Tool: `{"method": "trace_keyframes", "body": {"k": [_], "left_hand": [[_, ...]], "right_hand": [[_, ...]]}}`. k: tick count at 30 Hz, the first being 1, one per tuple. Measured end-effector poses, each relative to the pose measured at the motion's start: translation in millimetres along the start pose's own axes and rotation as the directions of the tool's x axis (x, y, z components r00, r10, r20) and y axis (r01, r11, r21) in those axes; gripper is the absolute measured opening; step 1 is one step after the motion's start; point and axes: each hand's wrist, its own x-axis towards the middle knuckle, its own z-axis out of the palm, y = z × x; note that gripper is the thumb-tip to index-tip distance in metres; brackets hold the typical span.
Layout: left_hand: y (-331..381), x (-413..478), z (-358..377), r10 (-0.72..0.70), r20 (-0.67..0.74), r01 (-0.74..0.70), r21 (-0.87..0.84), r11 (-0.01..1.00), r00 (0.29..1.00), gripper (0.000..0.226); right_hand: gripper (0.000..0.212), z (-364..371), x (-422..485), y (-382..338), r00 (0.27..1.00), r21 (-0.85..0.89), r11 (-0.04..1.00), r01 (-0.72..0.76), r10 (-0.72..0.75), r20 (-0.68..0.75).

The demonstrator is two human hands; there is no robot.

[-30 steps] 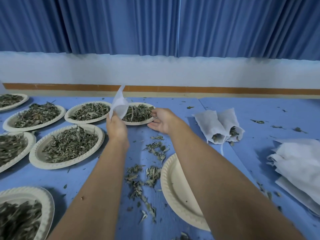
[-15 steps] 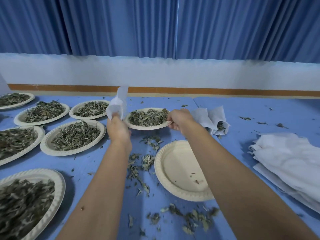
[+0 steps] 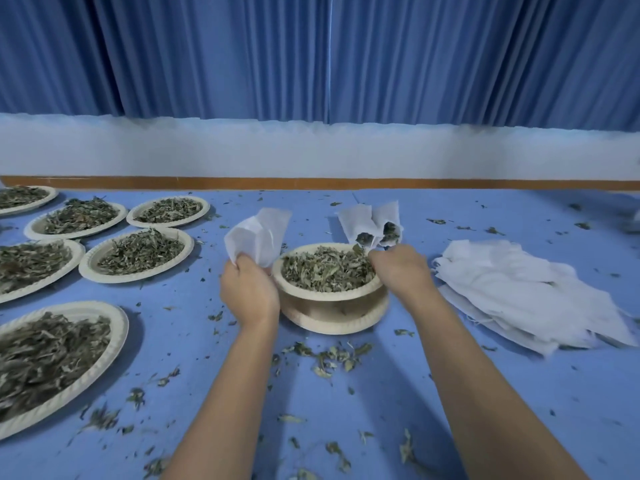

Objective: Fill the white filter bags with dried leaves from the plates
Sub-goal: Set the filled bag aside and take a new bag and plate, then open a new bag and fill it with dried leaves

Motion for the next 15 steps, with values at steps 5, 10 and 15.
{"method": "trace_keyframes", "body": {"k": [5,10,15], "left_hand": [[-9,-7,-5,0.069,0.064,-0.08,0.181,0.98,0.996,0.034],[-8,-9,-9,0.183,0.104,-0.207,0.323,0.923,0.978,0.034],[3,-6,-8,0.316,0.071,-0.323,0.284,0.903,0.946,0.028]], "right_hand": [[0.038,11,-5,14,0.999,-0.135,0.99,-0.029,0.032,0.018],[0.035,14,-10,15,1.0,-0.282,0.959,-0.009,0.011,0.005],[0.05,4,-15,4,0.94,-0.195,0.922,0.333,-0.34,-0.004]]}}
